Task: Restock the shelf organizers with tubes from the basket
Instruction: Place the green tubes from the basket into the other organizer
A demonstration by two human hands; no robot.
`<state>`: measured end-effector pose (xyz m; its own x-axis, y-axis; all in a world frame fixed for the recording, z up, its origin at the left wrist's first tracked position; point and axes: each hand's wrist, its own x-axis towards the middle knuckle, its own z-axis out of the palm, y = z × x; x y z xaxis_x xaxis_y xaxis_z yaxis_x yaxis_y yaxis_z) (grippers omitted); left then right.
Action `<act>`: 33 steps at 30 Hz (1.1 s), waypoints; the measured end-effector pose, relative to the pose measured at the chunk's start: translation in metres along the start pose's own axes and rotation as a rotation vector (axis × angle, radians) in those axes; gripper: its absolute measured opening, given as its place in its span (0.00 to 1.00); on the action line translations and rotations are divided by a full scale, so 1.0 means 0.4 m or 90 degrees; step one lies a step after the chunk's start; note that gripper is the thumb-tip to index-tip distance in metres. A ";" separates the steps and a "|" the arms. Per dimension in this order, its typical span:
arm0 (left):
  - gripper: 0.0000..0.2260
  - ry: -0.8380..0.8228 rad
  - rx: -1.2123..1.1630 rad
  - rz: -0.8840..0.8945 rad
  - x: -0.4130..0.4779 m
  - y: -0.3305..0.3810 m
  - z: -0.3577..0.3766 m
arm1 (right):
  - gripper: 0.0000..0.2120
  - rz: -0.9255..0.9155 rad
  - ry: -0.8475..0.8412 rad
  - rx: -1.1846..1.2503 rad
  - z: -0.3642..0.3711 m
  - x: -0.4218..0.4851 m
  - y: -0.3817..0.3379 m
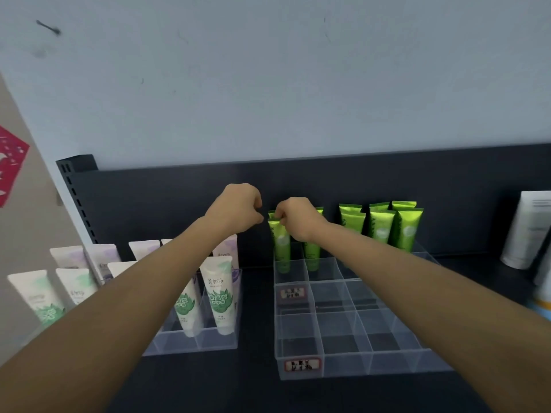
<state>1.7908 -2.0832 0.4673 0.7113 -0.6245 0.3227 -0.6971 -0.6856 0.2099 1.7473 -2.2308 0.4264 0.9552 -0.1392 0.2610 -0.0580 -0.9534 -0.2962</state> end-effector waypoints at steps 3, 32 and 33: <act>0.16 -0.003 0.009 0.005 -0.014 0.010 0.001 | 0.16 -0.025 0.020 0.006 -0.016 -0.013 -0.005; 0.19 -0.310 -0.227 0.483 -0.639 0.759 0.521 | 0.10 0.582 0.141 0.095 0.055 -1.291 0.367; 0.18 -0.349 -0.216 0.492 -0.661 0.773 0.554 | 0.10 0.616 0.112 0.105 0.086 -1.335 0.379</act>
<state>1.4071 -2.2129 0.2424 -0.0636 -0.9975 0.0296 -0.9129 0.0701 0.4020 1.2383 -2.2917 0.2104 0.4607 -0.8870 -0.0314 -0.7352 -0.3616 -0.5734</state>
